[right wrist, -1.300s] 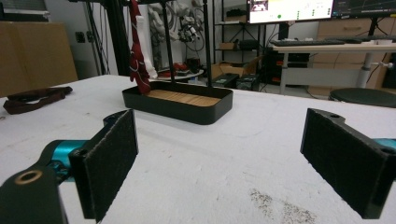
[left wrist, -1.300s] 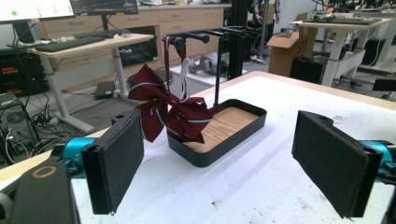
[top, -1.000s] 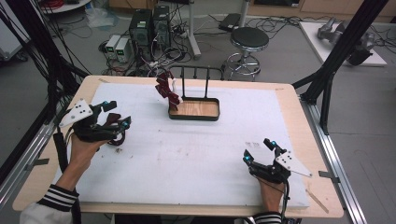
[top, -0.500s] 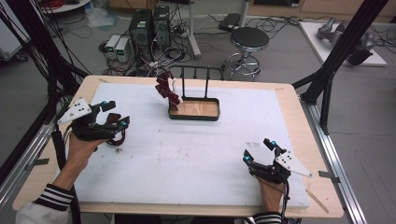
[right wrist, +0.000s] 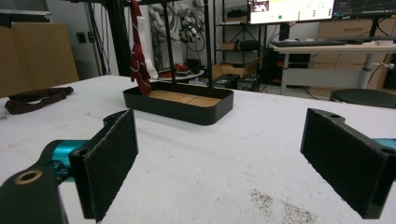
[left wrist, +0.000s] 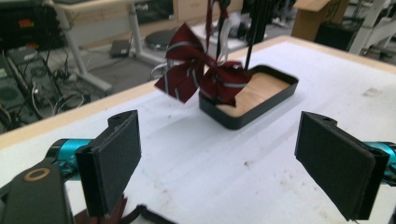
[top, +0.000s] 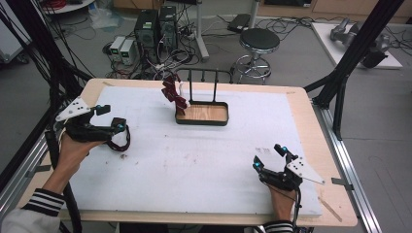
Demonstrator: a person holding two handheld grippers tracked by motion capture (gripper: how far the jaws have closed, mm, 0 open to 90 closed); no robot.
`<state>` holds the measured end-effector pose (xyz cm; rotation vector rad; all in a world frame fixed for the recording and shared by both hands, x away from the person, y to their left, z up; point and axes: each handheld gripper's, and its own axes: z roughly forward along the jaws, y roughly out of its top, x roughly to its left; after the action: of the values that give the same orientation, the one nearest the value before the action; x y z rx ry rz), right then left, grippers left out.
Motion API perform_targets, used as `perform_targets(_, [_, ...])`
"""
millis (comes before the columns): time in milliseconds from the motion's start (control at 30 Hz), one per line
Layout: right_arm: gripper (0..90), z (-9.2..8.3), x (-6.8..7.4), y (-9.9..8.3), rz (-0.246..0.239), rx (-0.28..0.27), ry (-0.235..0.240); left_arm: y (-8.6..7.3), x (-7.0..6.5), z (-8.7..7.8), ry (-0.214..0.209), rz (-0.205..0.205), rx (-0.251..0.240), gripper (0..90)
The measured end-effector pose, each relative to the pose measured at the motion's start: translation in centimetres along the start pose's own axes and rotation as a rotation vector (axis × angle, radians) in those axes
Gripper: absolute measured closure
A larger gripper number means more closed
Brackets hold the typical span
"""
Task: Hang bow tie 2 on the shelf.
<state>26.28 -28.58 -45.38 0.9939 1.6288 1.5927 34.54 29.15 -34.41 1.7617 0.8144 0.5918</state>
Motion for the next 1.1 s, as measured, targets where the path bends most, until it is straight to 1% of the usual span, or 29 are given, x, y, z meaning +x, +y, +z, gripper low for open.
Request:
perform_targets(33, [10.3, 0.0, 0.0, 0.0, -0.001, -0.001, -0.001, 0.0, 0.0, 0.0, 0.000, 0.000, 0.000, 14.9])
perform_targets(100, [10.3, 0.0, 0.0, 0.0, 0.002, 0.000, -0.001, -0.1, 0.4, 0.1, 0.010, -0.005, 0.023, 14.9])
perform_targets(133, [10.3, 0.0, 0.0, 0.0, 0.001, 0.000, -0.001, -0.1, 0.8, 0.3, 0.016, -0.009, 0.047, 14.9])
perform_targets(200, [10.3, 0.0, 0.0, 0.0, 0.002, 0.000, -0.001, -0.1, 1.3, 0.5, 0.025, -0.009, 0.084, 14.9])
perform_targets(233, [10.3, 0.0, 0.0, 0.0, 0.002, 0.000, -0.001, -0.1, 1.3, 0.5, 0.025, -0.009, 0.084, 14.9])
perform_targets(267, [10.3, 0.0, 0.0, 0.0, 0.002, 0.001, -0.001, 0.0, 1.7, 0.8, 0.033, -0.005, 0.121, 14.9])
perform_targets(300, [10.3, 0.0, 0.0, 0.0, 0.002, 0.000, -0.001, 0.0, 1.9, 0.9, 0.037, -0.008, 0.133, 14.9])
perform_targets(467, [10.3, 0.0, 0.0, 0.0, -0.006, -0.003, -0.001, 0.0, 2.8, 1.5, 0.045, -0.011, 0.184, 15.0])
perform_targets(500, [10.3, 0.0, 0.0, 0.0, -0.004, -0.002, 0.000, 0.0, 2.8, 1.5, 0.045, -0.011, 0.184, 15.0])
perform_targets(533, [10.3, 0.0, 0.0, 0.0, -0.003, -0.002, 0.000, 0.0, 3.2, 1.8, 0.046, -0.018, 0.201, 15.1])
perform_targets(567, [10.3, 0.0, 0.0, 0.0, -0.006, -0.003, -0.001, 0.0, 3.2, 1.8, 0.046, -0.018, 0.201, 15.0])
perform_targets(600, [10.3, 0.0, 0.0, 0.0, -0.003, -0.002, 0.000, -0.1, 3.3, 1.9, 0.047, -0.019, 0.214, 15.1])
perform_targets(633, [10.3, 0.0, 0.0, 0.0, -0.004, -0.002, 0.000, -0.1, 3.6, 2.2, 0.057, -0.017, 0.238, 15.2])
perform_targets(667, [10.3, 0.0, 0.0, 0.0, -0.006, -0.003, -0.001, -0.1, 3.6, 2.2, 0.057, -0.017, 0.238, 15.2])
perform_targets(700, [10.3, 0.0, 0.0, 0.0, -0.005, -0.002, 0.000, -0.2, 3.9, 2.5, 0.061, -0.014, 0.259, 15.2])
perform_targets(767, [10.3, 0.0, 0.0, 0.0, -0.006, -0.004, 0.000, -0.4, 4.4, 2.9, 0.066, -0.031, 0.295, 15.2])
perform_targets(833, [10.3, 0.0, 0.0, 0.0, -0.002, -0.002, -0.001, -0.6, 4.7, 3.2, 0.072, -0.042, 0.314, 15.3])
perform_targets(933, [10.3, 0.0, 0.0, 0.0, -0.005, -0.003, 0.001, -0.7, 5.3, 3.6, 0.078, -0.046, 0.351, 16.6])
perform_targets(1100, [10.3, 0.0, 0.0, 0.0, -0.002, -0.002, -0.002, -0.8, 6.1, 4.1, 0.089, -0.066, 0.387, 18.5])
